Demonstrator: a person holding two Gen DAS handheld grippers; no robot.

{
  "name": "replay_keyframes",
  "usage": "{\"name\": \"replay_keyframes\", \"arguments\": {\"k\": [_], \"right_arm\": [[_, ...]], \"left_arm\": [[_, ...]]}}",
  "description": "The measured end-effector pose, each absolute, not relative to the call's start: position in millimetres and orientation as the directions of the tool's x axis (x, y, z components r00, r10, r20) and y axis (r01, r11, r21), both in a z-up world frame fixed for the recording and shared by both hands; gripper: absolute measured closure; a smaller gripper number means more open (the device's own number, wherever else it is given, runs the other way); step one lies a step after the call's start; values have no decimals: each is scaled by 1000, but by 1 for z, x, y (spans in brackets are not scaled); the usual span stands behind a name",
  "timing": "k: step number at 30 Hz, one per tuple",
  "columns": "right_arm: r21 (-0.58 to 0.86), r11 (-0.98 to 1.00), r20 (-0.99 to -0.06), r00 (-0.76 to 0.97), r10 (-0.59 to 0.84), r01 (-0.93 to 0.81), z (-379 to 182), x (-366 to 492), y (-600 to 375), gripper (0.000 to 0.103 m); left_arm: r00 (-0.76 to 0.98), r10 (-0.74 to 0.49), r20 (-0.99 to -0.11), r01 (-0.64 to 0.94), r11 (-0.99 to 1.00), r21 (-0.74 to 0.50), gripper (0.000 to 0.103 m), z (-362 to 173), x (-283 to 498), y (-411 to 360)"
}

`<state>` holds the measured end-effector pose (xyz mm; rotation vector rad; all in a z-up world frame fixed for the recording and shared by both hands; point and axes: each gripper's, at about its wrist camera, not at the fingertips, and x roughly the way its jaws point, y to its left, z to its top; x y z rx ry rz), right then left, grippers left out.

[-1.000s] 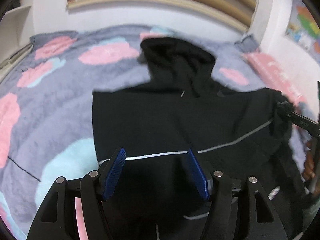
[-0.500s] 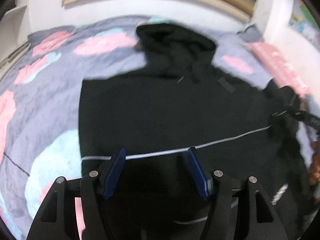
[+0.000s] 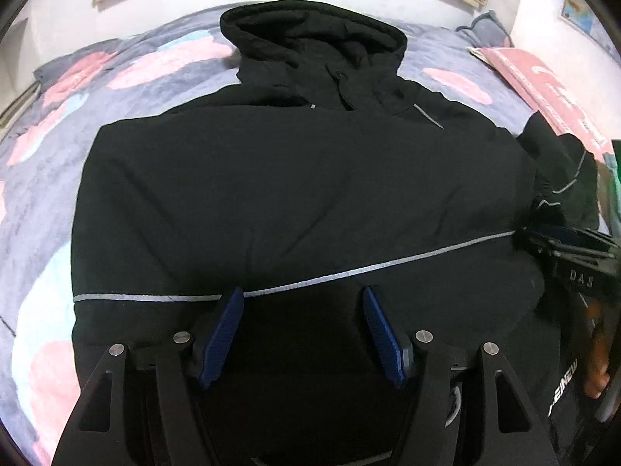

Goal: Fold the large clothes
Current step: 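Grasp the other sleeve cuff with the right gripper and lift it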

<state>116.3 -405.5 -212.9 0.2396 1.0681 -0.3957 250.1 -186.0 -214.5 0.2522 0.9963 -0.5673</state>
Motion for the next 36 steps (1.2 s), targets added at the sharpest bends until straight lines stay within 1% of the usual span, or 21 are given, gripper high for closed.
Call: {"name": "replay_keyframes", "arguments": {"k": [4, 7, 9, 13, 16, 19, 22, 24, 26, 27, 28, 30, 33, 34, 36], "right_arm": [[63, 921, -876, 463, -133, 384, -206, 107, -411, 47], [97, 929, -886, 455, -82, 356, -188, 92, -418, 47], [135, 931, -877, 478, -47, 340, -174, 80, -426, 47], [144, 930, -839, 540, -67, 339, -144, 44, -453, 44], [154, 913, -811, 576, -101, 378, -127, 15, -492, 43], [122, 891, -792, 583, -179, 438, -117, -7, -537, 42], [104, 866, -782, 578, -232, 489, -111, -20, -579, 42], [107, 844, -768, 583, -265, 525, -108, -28, -614, 36], [98, 802, -746, 577, -333, 590, -108, -34, -651, 17], [101, 785, -732, 580, -358, 611, -110, -35, -666, 15], [104, 761, -719, 577, -388, 640, -113, -36, -687, 15], [103, 705, -725, 539, -429, 701, -122, -32, -726, 15], [131, 633, -747, 495, -443, 763, -136, -31, -785, 17], [130, 611, -757, 476, -448, 781, -142, -29, -801, 19], [112, 582, -768, 442, -463, 805, -150, -24, -824, 19]], "left_arm": [[451, -357, -818, 576, 816, -39, 38, -196, 233, -190], [489, -388, -782, 605, 796, -16, 38, -173, 213, -214], [501, -418, -758, 634, 774, -8, 38, -153, 198, -236], [491, -487, -723, 687, 726, -22, 38, -129, 170, -291], [451, -536, -714, 722, 689, -61, 38, -123, 155, -329], [398, -573, -716, 748, 655, -108, 38, -126, 144, -369], [372, -590, -716, 765, 632, -122, 38, -130, 138, -403], [369, -598, -712, 771, 625, -125, 38, -132, 135, -419], [356, -603, -714, 775, 617, -134, 38, -138, 134, -436], [351, -601, -718, 774, 617, -138, 38, -142, 134, -443], [347, -597, -724, 772, 620, -141, 38, -148, 136, -451], [343, -588, -732, 765, 628, -146, 38, -158, 141, -462], [343, -573, -744, 760, 635, -139, 38, -173, 145, -478], [340, -568, -749, 760, 635, -136, 38, -178, 146, -482], [337, -557, -759, 761, 635, -128, 38, -188, 149, -491]]}}
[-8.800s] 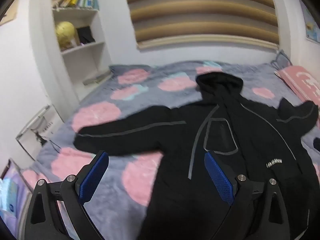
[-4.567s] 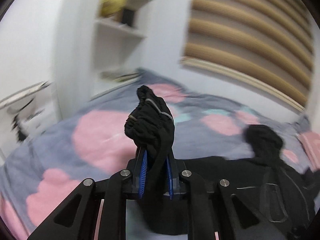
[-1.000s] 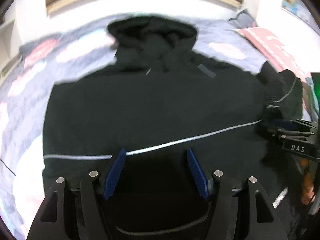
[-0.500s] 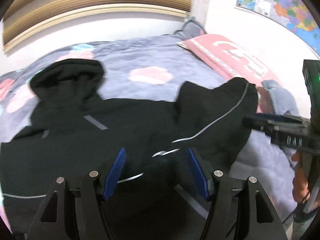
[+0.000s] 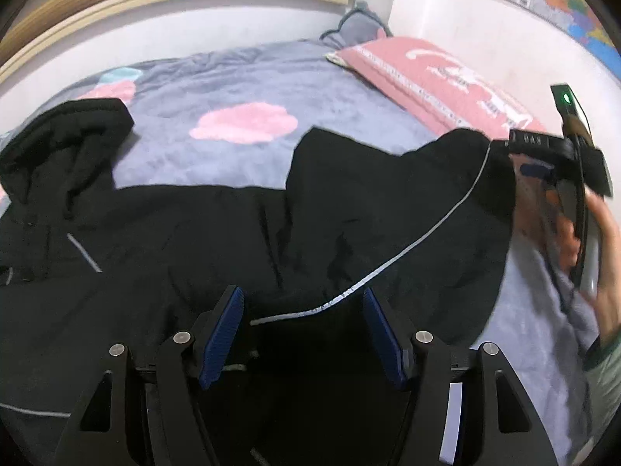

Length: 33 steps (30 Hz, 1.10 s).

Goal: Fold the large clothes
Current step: 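Grasp the other sleeve cuff with the right gripper and lift it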

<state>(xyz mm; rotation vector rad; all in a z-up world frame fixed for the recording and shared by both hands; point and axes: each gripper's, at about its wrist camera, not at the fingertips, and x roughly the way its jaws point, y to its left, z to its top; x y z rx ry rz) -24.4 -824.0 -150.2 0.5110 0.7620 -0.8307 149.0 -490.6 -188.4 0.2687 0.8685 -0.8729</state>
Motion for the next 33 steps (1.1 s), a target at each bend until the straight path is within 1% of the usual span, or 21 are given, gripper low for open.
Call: {"name": "replay_keyframes", "arguments": {"k": [4, 7, 9, 10, 11, 12, 13, 14, 17, 21, 22, 24, 25, 27, 28, 29, 31, 33], "right_arm": [[69, 538, -754, 397, -523, 840, -161, -15, -847, 21], [-24, 522, -774, 314, -550, 853, -178, -1, -863, 25], [-121, 509, -794, 225, -565, 852, -198, 12, -873, 25], [-152, 507, -789, 204, -579, 848, -203, 15, -874, 29], [-180, 514, -779, 198, -595, 838, -205, 19, -871, 45], [-216, 531, -765, 196, -613, 819, -205, 23, -864, 55], [-225, 552, -765, 205, -611, 803, -204, 25, -858, 71], [-208, 572, -767, 230, -599, 793, -200, 24, -851, 79], [-175, 609, -737, 308, -602, 773, -176, 13, -831, 82], [-92, 645, -679, 426, -597, 759, -123, -21, -806, 83], [-81, 648, -655, 449, -608, 758, -108, -35, -800, 83], [-82, 633, -620, 458, -637, 770, -88, -55, -793, 83], [-69, 622, -617, 456, -641, 780, -83, -63, -794, 83], [-47, 597, -638, 436, -635, 801, -86, -73, -803, 83], [-48, 586, -657, 416, -629, 809, -92, -75, -809, 83], [-43, 570, -694, 386, -608, 821, -105, -78, -818, 83], [12, 551, -757, 367, -540, 835, -128, -86, -842, 84], [79, 553, -781, 396, -483, 830, -139, -93, -854, 85]], "left_arm": [[353, -548, -758, 772, 628, -94, 38, -201, 148, -500], [363, -546, -755, 781, 620, -73, 37, -206, 147, -502], [360, -550, -753, 783, 617, -76, 37, -207, 147, -502], [357, -552, -754, 784, 615, -79, 37, -207, 148, -502], [355, -553, -754, 786, 614, -80, 37, -208, 149, -502], [353, -554, -754, 787, 612, -81, 37, -208, 149, -502], [354, -555, -753, 787, 611, -81, 37, -207, 150, -502], [355, -557, -751, 786, 612, -82, 37, -207, 149, -502], [362, -564, -742, 782, 617, -88, 38, -204, 147, -500], [330, -592, -736, 785, 605, -134, 37, -197, 145, -499], [318, -581, -749, 787, 602, -134, 37, -198, 145, -502], [233, -532, -814, 806, 574, -145, 37, -212, 147, -516], [235, -483, -844, 809, 578, -105, 38, -222, 146, -525], [278, -451, -848, 819, 573, -37, 37, -227, 139, -532], [286, -450, -846, 820, 572, -27, 37, -225, 137, -533], [281, -457, -844, 820, 571, -36, 37, -222, 137, -531], [244, -505, -828, 821, 562, -101, 37, -210, 138, -519], [242, -538, -808, 821, 557, -125, 37, -196, 138, -502]]}}
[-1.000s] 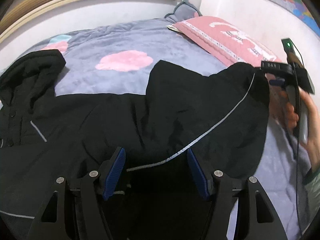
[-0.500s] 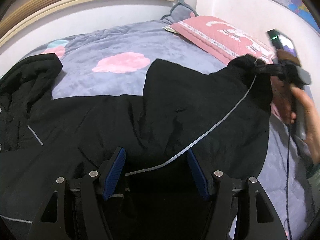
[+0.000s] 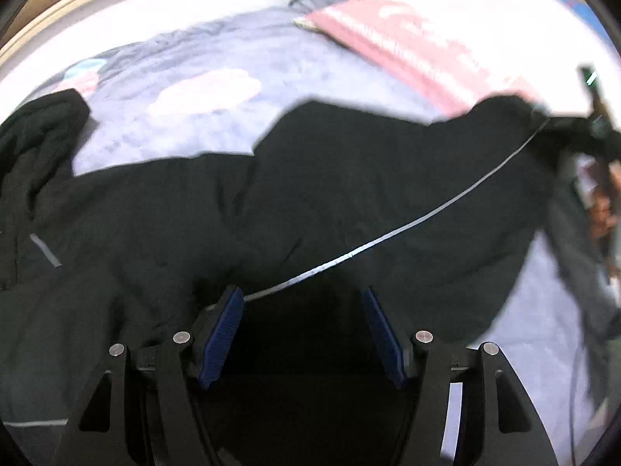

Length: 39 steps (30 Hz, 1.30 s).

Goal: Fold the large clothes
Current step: 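Grasp the other sleeve cuff with the right gripper and lift it, then fold the held sleeve across the jacket body and release with the right gripper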

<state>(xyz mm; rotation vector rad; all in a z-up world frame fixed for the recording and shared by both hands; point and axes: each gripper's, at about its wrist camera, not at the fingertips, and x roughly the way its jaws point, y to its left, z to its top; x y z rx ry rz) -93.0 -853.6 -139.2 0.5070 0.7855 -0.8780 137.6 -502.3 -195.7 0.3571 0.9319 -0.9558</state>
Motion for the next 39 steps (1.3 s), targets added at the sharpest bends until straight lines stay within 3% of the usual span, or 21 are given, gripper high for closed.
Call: {"name": "replay_keyframes", "arguments": {"k": [7, 13, 18, 27, 31, 34, 39], "right_arm": [[100, 640, -750, 481, -455, 762, -100, -78, -801, 84], [75, 767, -724, 564, -398, 637, -52, -23, -693, 84], [26, 854, -719, 603, -346, 520, -27, 34, -600, 84], [-11, 949, -766, 608, -210, 314, -43, 128, -429, 84], [-2, 968, -799, 582, -153, 252, -74, 153, -375, 76], [56, 980, -834, 548, -60, 193, -97, 160, -350, 61], [107, 984, -824, 566, 7, 143, -98, 138, -356, 57]], "left_arm": [[371, -539, -757, 820, 573, -6, 37, -131, 138, -415], [400, -577, -712, 756, 647, -99, 37, -94, 168, -323], [396, -558, -729, 684, 709, -170, 37, -94, 189, -253], [428, -588, -686, 616, 745, -255, 37, -97, 197, -152], [433, -588, -683, 609, 750, -259, 37, -100, 197, -125], [423, -582, -694, 606, 751, -260, 37, -105, 202, -114], [358, -613, -705, 606, 726, -324, 37, -120, 211, -126]]}}
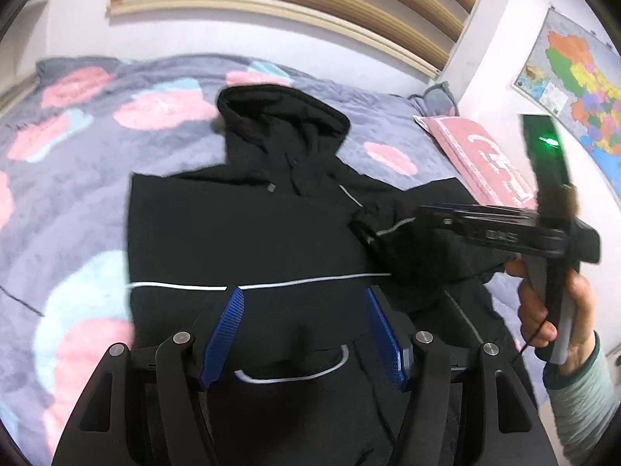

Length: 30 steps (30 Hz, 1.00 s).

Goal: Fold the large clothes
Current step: 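Fold the held sleeve across the jacket body and release with the right gripper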

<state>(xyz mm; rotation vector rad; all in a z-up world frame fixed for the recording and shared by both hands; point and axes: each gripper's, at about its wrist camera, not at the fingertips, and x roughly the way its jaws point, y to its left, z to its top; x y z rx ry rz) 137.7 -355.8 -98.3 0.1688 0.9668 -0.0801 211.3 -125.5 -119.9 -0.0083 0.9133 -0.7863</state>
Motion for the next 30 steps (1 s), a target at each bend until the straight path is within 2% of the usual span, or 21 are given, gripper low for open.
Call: {"name": "replay_keyframes", "arguments": {"k": [3, 7, 14, 18, 22, 25, 28, 30], "right_arm": [[110, 982, -811, 585, 1, 151, -90, 116, -375, 57], [12, 974, -805, 580, -124, 225, -91, 89, -413, 57], [-52, 952, -804, 553, -219, 302, -128, 62, -467, 57], [25, 946, -853, 501, -148, 322, -166, 65, -488, 57], [127, 925, -858, 508, -79, 358, -193, 62, -507, 58], [170, 919, -847, 530, -49, 356, -196, 56, -514, 58], [147, 923, -846, 528, -68, 355, -196, 55, -512, 58], [117, 928, -848, 522, -92, 354, -195, 56, -507, 58]], "left_arm": [[300, -632, -715, 612, 702, -364, 37, -131, 217, -149], [230, -659, -716, 613, 670, -419, 37, -143, 226, -193], [150, -694, -704, 584, 637, -503, 37, -172, 243, -271], [95, -718, -690, 526, 625, -578, 38, -200, 256, -294], [-37, -795, -606, 488, 515, -705, 38, -219, 259, -306], [-12, -791, -612, 511, 521, -684, 38, -219, 257, -312], [-10, -806, -592, 504, 507, -699, 38, -217, 258, -322], [21, -782, -623, 504, 546, -669, 38, -217, 260, -334]]}}
